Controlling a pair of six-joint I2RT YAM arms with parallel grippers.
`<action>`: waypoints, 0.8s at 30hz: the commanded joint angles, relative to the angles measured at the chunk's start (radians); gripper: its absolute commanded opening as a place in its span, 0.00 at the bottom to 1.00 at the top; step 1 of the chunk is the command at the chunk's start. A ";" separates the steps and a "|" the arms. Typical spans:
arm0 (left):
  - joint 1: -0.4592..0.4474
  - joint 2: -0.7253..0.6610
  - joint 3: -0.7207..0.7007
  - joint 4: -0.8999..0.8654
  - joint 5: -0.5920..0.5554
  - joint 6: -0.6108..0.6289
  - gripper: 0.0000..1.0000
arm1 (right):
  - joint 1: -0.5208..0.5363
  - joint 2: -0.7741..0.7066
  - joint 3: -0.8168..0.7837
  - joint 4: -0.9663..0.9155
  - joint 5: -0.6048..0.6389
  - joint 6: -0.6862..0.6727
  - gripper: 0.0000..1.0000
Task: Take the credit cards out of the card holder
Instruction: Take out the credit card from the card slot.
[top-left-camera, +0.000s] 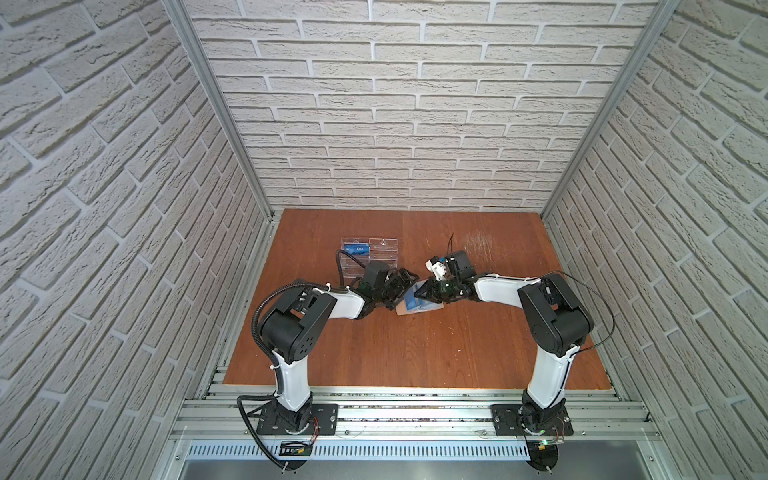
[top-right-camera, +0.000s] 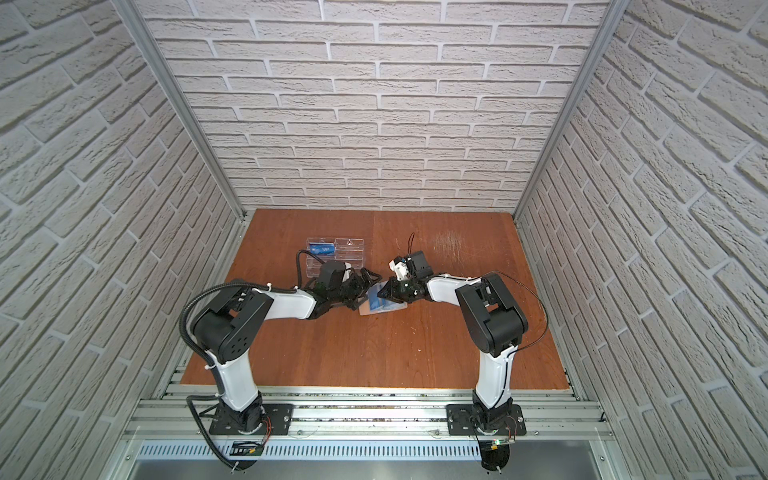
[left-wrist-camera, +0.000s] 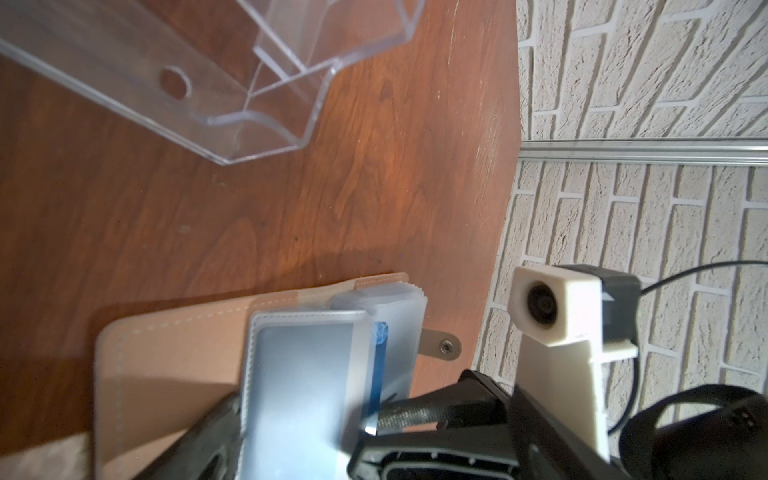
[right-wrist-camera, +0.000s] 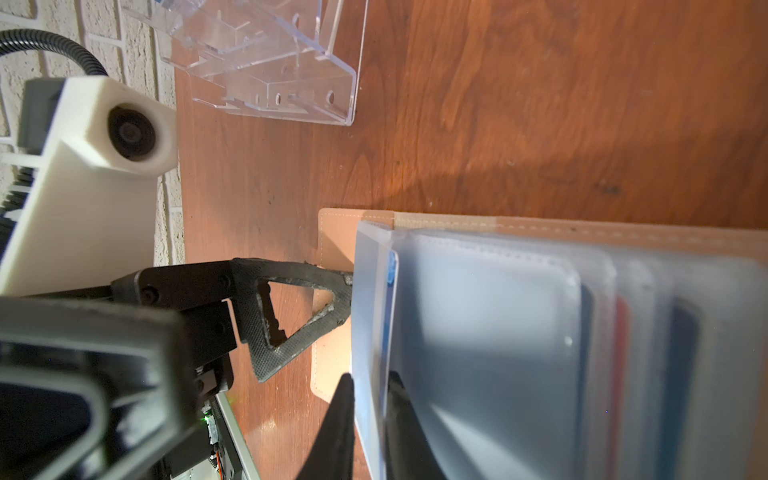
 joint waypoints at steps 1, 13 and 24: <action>-0.003 0.047 -0.031 -0.014 0.008 -0.007 0.98 | 0.000 -0.008 -0.011 0.072 -0.040 0.008 0.14; -0.001 0.049 -0.037 -0.008 0.008 -0.010 0.98 | -0.015 -0.028 -0.040 0.099 -0.056 0.012 0.09; 0.000 0.061 -0.047 0.007 0.007 -0.017 0.98 | -0.030 -0.037 -0.066 0.138 -0.074 0.034 0.08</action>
